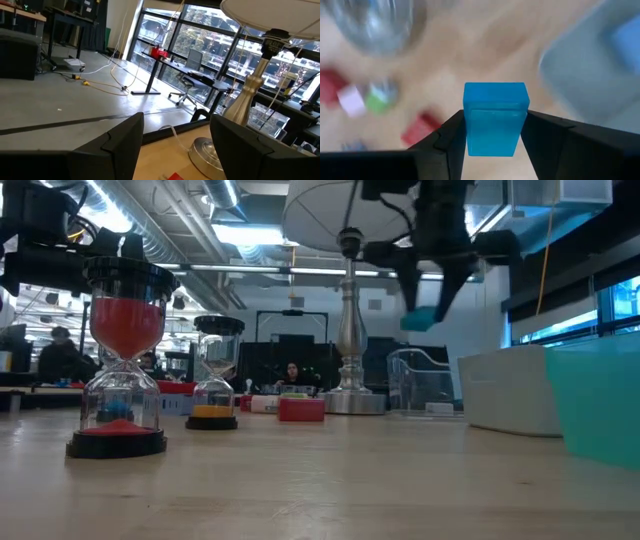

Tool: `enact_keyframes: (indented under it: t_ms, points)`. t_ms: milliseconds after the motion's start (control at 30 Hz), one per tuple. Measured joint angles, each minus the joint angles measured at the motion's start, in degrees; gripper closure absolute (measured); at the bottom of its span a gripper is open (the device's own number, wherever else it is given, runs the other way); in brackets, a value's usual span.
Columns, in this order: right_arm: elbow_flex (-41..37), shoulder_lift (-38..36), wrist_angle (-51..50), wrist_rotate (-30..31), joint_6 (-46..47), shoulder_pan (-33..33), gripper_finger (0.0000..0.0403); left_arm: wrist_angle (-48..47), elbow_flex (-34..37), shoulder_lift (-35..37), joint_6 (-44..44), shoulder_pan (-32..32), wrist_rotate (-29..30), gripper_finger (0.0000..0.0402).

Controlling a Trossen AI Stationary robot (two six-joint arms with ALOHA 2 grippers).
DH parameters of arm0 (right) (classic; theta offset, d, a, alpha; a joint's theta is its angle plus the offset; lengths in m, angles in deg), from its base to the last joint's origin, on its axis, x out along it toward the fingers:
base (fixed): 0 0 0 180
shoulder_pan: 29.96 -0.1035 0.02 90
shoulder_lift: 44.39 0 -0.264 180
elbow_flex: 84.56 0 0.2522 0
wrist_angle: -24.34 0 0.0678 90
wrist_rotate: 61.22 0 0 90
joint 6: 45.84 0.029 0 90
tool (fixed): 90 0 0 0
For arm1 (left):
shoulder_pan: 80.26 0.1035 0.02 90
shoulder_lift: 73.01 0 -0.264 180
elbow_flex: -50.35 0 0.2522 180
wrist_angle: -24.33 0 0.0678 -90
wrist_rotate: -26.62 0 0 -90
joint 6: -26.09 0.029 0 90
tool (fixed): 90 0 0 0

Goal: Pick & Place Office items
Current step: Put the blue timer into the transparent bin

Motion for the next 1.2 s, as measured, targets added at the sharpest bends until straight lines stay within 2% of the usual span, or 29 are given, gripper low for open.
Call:
enact_keyframes:
  t_ms: [100, 200, 500, 633, 867, 1200]
  points:
    - [0.0, -2.4, -6.3, 2.8, 0.0, 3.3, 0.0245, 0.0, 0.0, 0.0, 0.0, 0.0, 0.0, 0.0176]
    - [0.0, -3.6, -10.9, 3.1, -2.3, 8.4, 0.0244, 0.0, 0.0, 0.0, 0.0, 0.0, 0.0, 0.0176]
    - [-0.3, -3.9, -17.3, 4.2, -17.8, 23.6, 0.0243, 0.0, 0.0, 0.0, 0.0, 0.0, 0.0, 0.0175]
    - [-2.4, -3.9, -16.5, 4.2, -23.5, 30.0, 0.0243, 0.0, 0.0, 0.0, 0.0, 0.0, 0.0, 0.0175]
    - [-8.4, -3.9, -9.2, 2.6, -32.0, 38.6, 0.0242, 0.0, 0.0, 0.0, 0.0, 0.0, 0.0, 0.0176]
    - [-13.9, -3.8, 3.5, -1.3, -42.1, 45.1, 0.0242, 0.0, 0.0, 0.0, 0.0, 0.0, 0.0, 0.0176]
